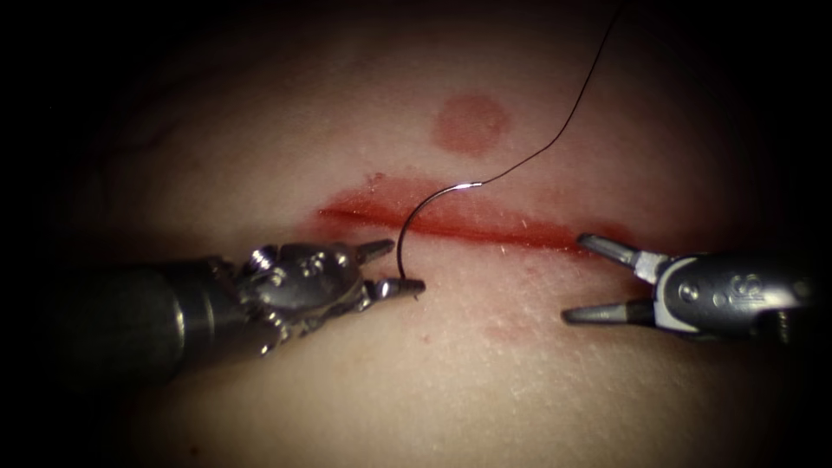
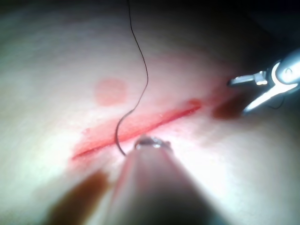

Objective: Wound Closure
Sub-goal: Pick up the needle near the tip using the left gripper.

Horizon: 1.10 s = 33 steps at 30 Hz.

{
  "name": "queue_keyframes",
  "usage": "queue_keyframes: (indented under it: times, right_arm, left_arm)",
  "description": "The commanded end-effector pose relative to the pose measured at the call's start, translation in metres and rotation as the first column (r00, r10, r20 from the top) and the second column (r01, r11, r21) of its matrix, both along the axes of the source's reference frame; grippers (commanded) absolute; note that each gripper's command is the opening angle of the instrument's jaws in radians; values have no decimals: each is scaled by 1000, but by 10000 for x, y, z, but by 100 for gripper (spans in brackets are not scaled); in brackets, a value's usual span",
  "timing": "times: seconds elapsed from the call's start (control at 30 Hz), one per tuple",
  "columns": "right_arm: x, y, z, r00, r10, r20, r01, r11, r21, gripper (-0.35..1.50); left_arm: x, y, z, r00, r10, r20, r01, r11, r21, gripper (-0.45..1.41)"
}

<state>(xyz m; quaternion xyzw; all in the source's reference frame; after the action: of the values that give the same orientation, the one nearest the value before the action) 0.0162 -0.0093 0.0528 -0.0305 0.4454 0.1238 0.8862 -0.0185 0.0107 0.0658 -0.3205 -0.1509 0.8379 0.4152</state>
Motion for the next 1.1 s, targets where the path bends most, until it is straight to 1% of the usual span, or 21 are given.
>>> queue_keyframes:
  times: [0.03, 0.23, 0.6, 0.67, 0.7, 0.73, 0.77, 0.87, 0.9, 0.97, 1.0, 1.07, 1.1]
  right_arm:
    - [6, -5, 6, 1000, -2, -2, 2, 1000, 3, 77]
    - [6, -6, 6, 1000, -1, -1, 1, 1000, 3, 77]
    - [6, -5, 6, 1000, 0, 0, 0, 1000, 2, 77]
    - [6, -5, 6, 1000, 0, 0, 0, 1000, 2, 77]
    - [6, -5, 6, 1000, 0, 0, 0, 1000, 2, 77]
    - [6, -5, 6, 1000, -4, 1, 4, 1000, -2, 77]
    - [6, -5, 6, 1000, -4, 1, 4, 1000, -2, 77]
    - [6, -5, 6, 1000, -4, 1, 4, 1000, -2, 77]
    - [6, -5, 6, 1000, -4, 1, 4, 1000, -2, 77]
    - [6, -5, 6, 1000, -4, 1, 4, 1000, -2, 77]
    - [6, -5, 6, 1000, -4, 1, 4, 1000, -2, 77]
    - [6, -5, 6, 1000, -4, 1, 4, 1000, -2, 77]
    - [6, -5, 6, 1000, -4, 1, 4, 1000, -2, 77]
  left_arm:
    - [-5, -2, 7, 1000, 3, 2, -3, 1000, -1, 26]
    - [-7, -2, 9, 1000, 4, 5, -4, 1000, 1, 26]
    - [1, 0, 11, 1000, 22, 13, -22, 1000, -5, 27]
    - [1, 0, 11, 999, 32, 13, -32, 999, -13, 27]
    - [1, 0, 12, 995, 97, 12, -96, 993, -65, 27]
    - [1, 2, 12, 981, 193, 23, -189, 973, -129, 27]
    - [1, 3, 13, 970, 242, 25, -235, 958, -165, 27]
    - [3, 6, 14, 941, 337, 30, -321, 918, -233, 26]
    - [4, 7, 15, 926, 376, 23, -357, 895, -267, 26]
    - [4, 8, 16, 906, 424, 23, -397, 866, -304, 26]
    - [4, 9, 16, 888, 459, 19, -427, 841, -333, 26]
    - [3, 11, 18, 829, 559, 4, -511, 761, -399, 24]
    - [3, 12, 18, 806, 592, -2, -541, 733, -412, 24]
